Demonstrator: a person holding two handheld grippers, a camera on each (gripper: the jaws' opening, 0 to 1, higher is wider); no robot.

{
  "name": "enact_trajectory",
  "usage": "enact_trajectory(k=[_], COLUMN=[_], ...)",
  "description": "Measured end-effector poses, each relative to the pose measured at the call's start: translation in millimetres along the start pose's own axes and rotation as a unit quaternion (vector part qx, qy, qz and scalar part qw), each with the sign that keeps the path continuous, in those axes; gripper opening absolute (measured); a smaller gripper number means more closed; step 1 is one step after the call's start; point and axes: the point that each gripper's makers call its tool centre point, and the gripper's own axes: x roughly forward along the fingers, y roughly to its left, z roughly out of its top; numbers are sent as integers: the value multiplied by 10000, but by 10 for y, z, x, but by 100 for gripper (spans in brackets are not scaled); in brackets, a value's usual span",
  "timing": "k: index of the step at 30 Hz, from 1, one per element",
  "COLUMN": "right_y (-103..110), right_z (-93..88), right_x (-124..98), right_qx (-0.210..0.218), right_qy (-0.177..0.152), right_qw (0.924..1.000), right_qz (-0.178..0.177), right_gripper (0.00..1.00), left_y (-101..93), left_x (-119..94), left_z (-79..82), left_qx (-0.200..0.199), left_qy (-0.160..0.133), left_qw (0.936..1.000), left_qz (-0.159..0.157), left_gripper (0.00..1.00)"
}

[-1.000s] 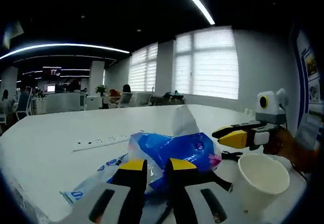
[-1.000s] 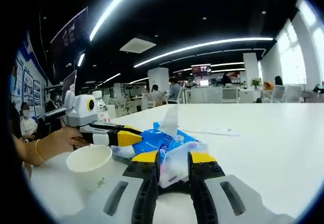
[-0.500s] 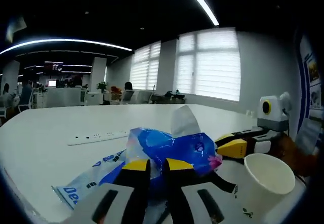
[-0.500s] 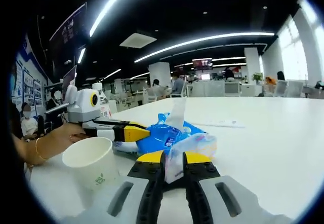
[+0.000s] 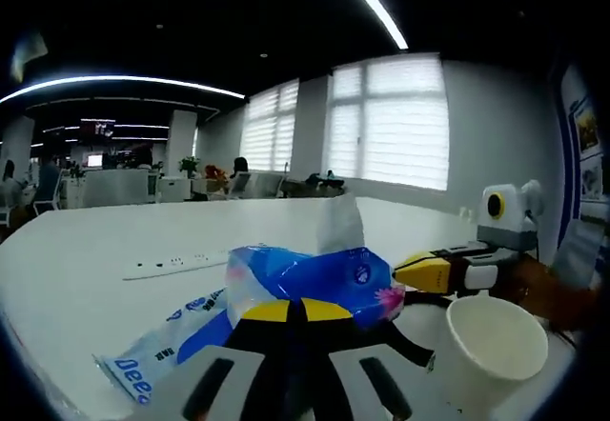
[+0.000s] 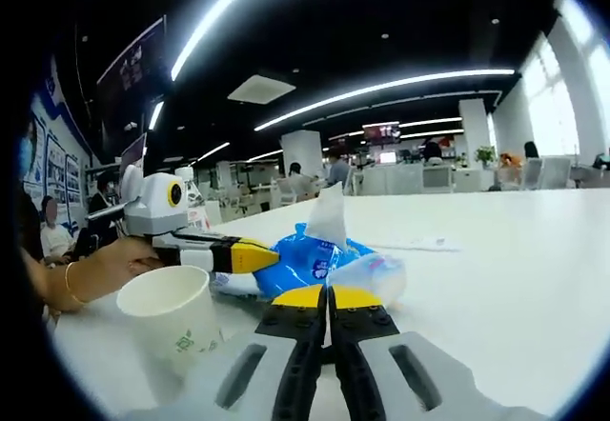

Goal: Arrange the tabletop items into an orderly group along one side of the table until the central work area is clear of visible clutter.

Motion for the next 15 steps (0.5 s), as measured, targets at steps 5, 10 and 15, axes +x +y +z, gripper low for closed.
enact_trajectory(k=[5,10,15], right_y=[-21,-52,-129], right_z=[-7,-93,-117], right_x=[1,-20,-13], right_qx=[-59,-76,15], right_qy=[45,249,338], right_qw=[10000,9995,9988], right_qz=[-33,-163,-349], right_gripper=[0,7,25], left_y=[-14,-16,-10], left_x=[3,11,12], left_z=[5,-68,-74], left_qx=[71,-68,-108], left_qy=[-10,66,73], left_qw=[10000,10000,9999], left_qz=[3,-29,-29], left_gripper=[0,0,0])
